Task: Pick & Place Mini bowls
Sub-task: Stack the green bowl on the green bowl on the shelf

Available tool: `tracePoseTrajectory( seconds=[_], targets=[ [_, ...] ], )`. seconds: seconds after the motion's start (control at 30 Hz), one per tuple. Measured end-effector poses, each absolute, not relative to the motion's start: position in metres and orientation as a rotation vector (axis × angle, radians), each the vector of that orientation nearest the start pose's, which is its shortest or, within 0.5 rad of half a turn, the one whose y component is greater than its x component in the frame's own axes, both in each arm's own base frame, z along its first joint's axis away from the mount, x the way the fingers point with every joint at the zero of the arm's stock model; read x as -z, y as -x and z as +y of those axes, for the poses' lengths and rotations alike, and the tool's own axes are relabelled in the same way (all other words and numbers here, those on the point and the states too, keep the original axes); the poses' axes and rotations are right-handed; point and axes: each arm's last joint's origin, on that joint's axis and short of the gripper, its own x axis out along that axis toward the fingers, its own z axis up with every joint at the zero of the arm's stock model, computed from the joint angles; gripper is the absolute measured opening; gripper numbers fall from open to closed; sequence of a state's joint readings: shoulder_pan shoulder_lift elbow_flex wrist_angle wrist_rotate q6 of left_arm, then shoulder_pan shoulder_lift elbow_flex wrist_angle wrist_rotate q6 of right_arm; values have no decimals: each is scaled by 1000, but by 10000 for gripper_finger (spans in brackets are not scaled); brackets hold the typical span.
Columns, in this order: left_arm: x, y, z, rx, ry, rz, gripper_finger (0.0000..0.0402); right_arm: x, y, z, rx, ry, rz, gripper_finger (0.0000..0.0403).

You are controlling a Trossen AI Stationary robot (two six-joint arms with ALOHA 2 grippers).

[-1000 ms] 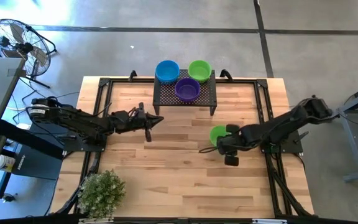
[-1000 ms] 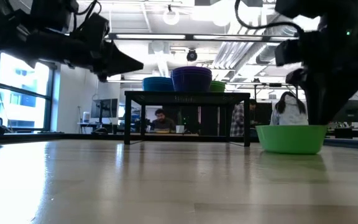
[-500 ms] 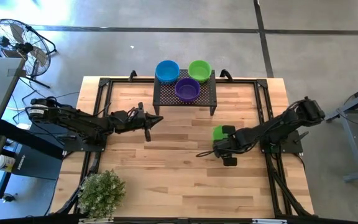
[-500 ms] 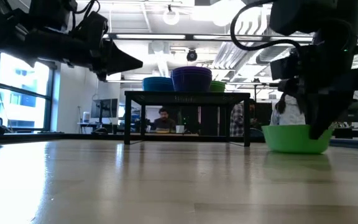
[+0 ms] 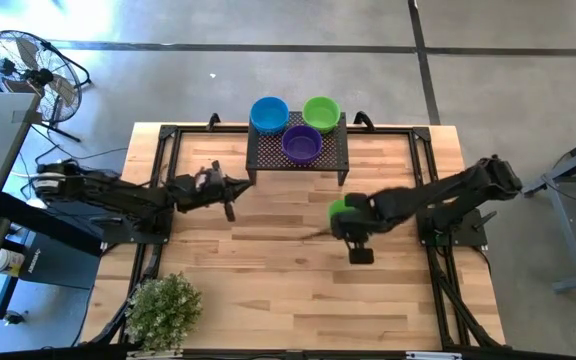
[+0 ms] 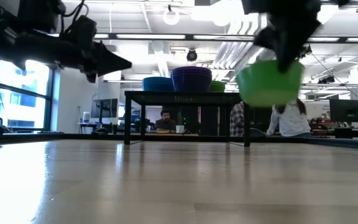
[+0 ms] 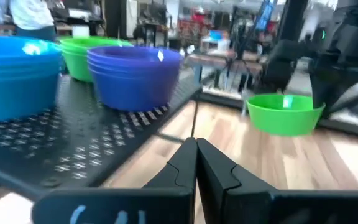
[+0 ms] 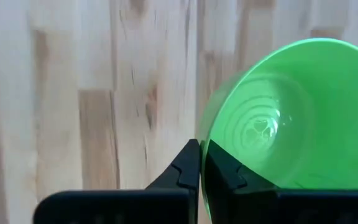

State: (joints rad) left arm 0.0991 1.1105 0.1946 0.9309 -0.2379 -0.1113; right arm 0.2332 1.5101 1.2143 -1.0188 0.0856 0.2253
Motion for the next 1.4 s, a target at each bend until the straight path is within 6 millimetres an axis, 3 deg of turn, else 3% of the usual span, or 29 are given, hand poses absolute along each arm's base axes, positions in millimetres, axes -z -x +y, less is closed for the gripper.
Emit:
tracePoseTrajectory(
  seconds=[0.2, 0.4, 0.57, 0.77, 0.97, 1.2, 1.4],
  targets=[
    [-178, -174, 36, -337, 160, -43, 0, -325, -287, 28, 68, 55, 1171, 3],
    [-173, -167, 41, -354, 136, 8, 0, -397, -286, -30, 299, 120, 958, 2],
    [-172, -167, 41, -356, 120, 19, 0, -431, -286, -84, 430, 142, 860, 1],
    [-170, -167, 41, -358, 111, 44, 0, -426, -306, -143, 412, 205, 939, 1],
    [-170, -167, 41, -354, 111, 45, 0, -396, -327, -188, 366, 215, 1109, 1],
    [-170, -167, 41, -346, 111, 40, 0, -366, -335, -213, 338, 203, 1232, 3],
    [-172, -168, 40, -320, 110, 30, 0, -353, -339, -222, 322, 174, 1250, 3]
  ],
)
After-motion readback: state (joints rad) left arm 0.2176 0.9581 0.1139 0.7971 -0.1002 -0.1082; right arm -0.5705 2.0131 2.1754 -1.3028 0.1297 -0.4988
